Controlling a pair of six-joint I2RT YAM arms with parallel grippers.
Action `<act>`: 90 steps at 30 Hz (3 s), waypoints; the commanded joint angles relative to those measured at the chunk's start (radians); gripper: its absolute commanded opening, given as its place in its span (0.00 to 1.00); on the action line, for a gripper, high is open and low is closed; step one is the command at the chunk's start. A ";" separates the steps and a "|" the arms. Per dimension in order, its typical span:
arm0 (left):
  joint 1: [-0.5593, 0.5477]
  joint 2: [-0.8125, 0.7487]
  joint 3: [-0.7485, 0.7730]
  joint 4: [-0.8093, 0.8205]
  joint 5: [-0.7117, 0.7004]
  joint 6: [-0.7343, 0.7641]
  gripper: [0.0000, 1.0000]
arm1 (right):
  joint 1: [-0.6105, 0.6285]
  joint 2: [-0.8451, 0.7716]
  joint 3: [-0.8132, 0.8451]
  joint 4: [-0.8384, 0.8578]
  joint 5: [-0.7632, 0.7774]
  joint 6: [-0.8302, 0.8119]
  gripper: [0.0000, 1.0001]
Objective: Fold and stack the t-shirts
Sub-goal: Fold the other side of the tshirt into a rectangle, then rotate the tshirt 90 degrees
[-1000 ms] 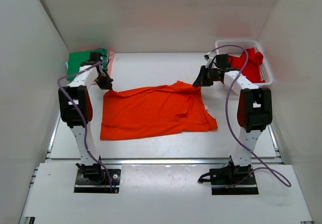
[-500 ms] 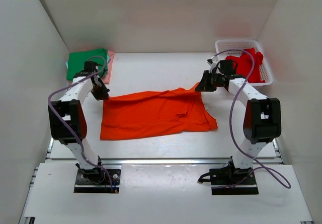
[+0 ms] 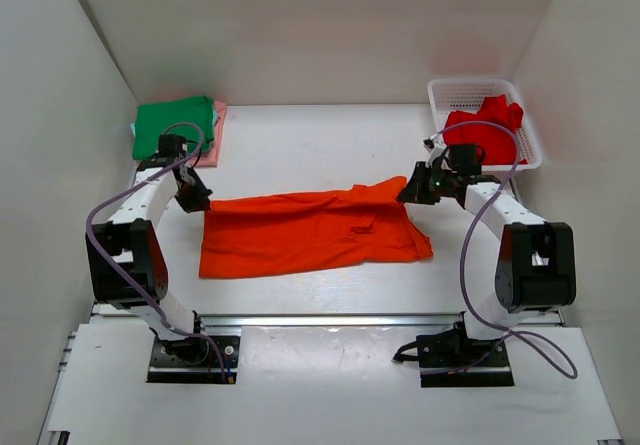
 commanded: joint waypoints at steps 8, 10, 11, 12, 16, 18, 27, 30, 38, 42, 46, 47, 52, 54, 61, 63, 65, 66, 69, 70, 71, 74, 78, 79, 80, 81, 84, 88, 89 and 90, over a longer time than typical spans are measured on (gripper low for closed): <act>-0.001 -0.114 -0.093 0.002 -0.012 0.009 0.00 | -0.034 -0.171 -0.131 0.114 0.020 0.021 0.00; 0.002 -0.122 -0.107 0.002 -0.012 0.014 0.00 | -0.034 -0.192 -0.149 0.114 0.014 0.021 0.00; 0.008 -0.123 -0.103 0.002 -0.012 0.015 0.00 | -0.034 -0.200 -0.154 0.120 0.013 0.019 0.00; 0.005 -0.128 -0.110 0.003 -0.012 0.018 0.00 | -0.032 -0.197 -0.165 0.122 0.014 0.021 0.00; 0.006 -0.134 -0.142 0.008 -0.010 0.014 0.00 | -0.034 -0.220 -0.208 0.119 0.020 0.024 0.00; 0.002 -0.137 -0.150 0.015 -0.012 0.014 0.00 | -0.034 -0.240 -0.228 0.132 0.017 0.022 0.00; 0.000 -0.154 -0.211 0.032 -0.010 0.001 0.00 | -0.061 -0.301 -0.326 0.137 0.031 0.011 0.00; 0.006 -0.145 -0.227 0.038 -0.032 0.001 0.00 | -0.054 -0.316 -0.350 0.151 0.024 0.016 0.00; 0.022 -0.128 -0.236 0.055 -0.052 -0.009 0.00 | -0.040 -0.339 -0.413 0.152 0.020 0.010 0.00; 0.023 -0.142 -0.216 0.049 -0.032 -0.022 0.19 | -0.003 -0.385 -0.398 0.066 0.135 0.013 0.19; -0.006 -0.182 -0.155 0.078 -0.037 -0.034 0.38 | 0.047 -0.456 -0.374 0.030 0.321 0.019 0.24; -0.026 -0.160 -0.123 0.075 -0.038 -0.028 0.38 | 0.051 -0.468 -0.357 0.022 0.344 0.030 0.31; -0.105 -0.132 -0.066 0.124 -0.023 -0.008 0.31 | 0.103 -0.448 -0.286 -0.018 0.392 0.067 0.38; -0.135 -0.096 -0.069 0.137 -0.021 -0.012 0.23 | 0.142 -0.427 -0.281 -0.032 0.386 0.096 0.30; -0.221 0.053 -0.127 0.143 -0.026 -0.038 0.03 | 0.271 -0.239 -0.282 -0.044 0.405 0.203 0.00; -0.247 0.085 -0.133 0.138 -0.040 -0.046 0.02 | 0.267 -0.169 -0.255 -0.066 0.407 0.203 0.00; -0.276 0.114 -0.106 0.089 -0.052 -0.039 0.03 | 0.270 -0.062 -0.187 -0.093 0.412 0.191 0.00; -0.285 0.131 -0.096 0.063 -0.053 -0.032 0.02 | 0.258 -0.028 -0.135 -0.110 0.415 0.185 0.00; -0.325 0.173 -0.084 0.034 -0.026 -0.013 0.00 | 0.245 0.168 0.026 -0.164 0.435 0.153 0.00; -0.339 0.180 -0.084 0.016 -0.018 -0.019 0.00 | 0.244 0.255 0.124 -0.187 0.430 0.140 0.00; -0.354 0.179 -0.089 0.002 0.017 -0.022 0.00 | 0.241 0.345 0.237 -0.217 0.425 0.134 0.00; -0.392 0.155 -0.112 -0.024 0.055 -0.043 0.00 | 0.236 0.568 0.558 -0.277 0.398 0.126 0.00; -0.457 0.064 -0.156 -0.055 0.185 -0.088 0.00 | 0.236 0.866 1.204 -0.453 0.365 0.070 0.00; -0.471 0.032 -0.185 -0.057 0.210 -0.106 0.00 | 0.238 0.951 1.305 -0.496 0.344 0.045 0.00; -0.492 -0.002 -0.196 -0.060 0.267 -0.129 0.00 | 0.236 1.030 1.501 -0.541 0.336 0.030 0.00; -0.509 -0.020 -0.207 -0.048 0.316 -0.141 0.00 | 0.235 1.082 1.650 -0.556 0.333 0.028 0.00; -0.523 -0.092 -0.207 -0.017 0.393 -0.201 0.00 | 0.242 1.063 1.748 -0.575 0.332 0.005 0.05; -0.468 -0.154 -0.156 0.037 0.486 -0.252 0.00 | 0.287 0.778 1.386 -0.480 0.370 -0.057 0.12; -0.460 -0.158 -0.123 0.019 0.488 -0.253 0.00 | 0.308 0.733 1.231 -0.418 0.384 -0.068 0.13; -0.430 -0.165 -0.088 0.008 0.468 -0.221 0.00 | 0.330 0.631 1.163 -0.346 0.376 -0.064 0.13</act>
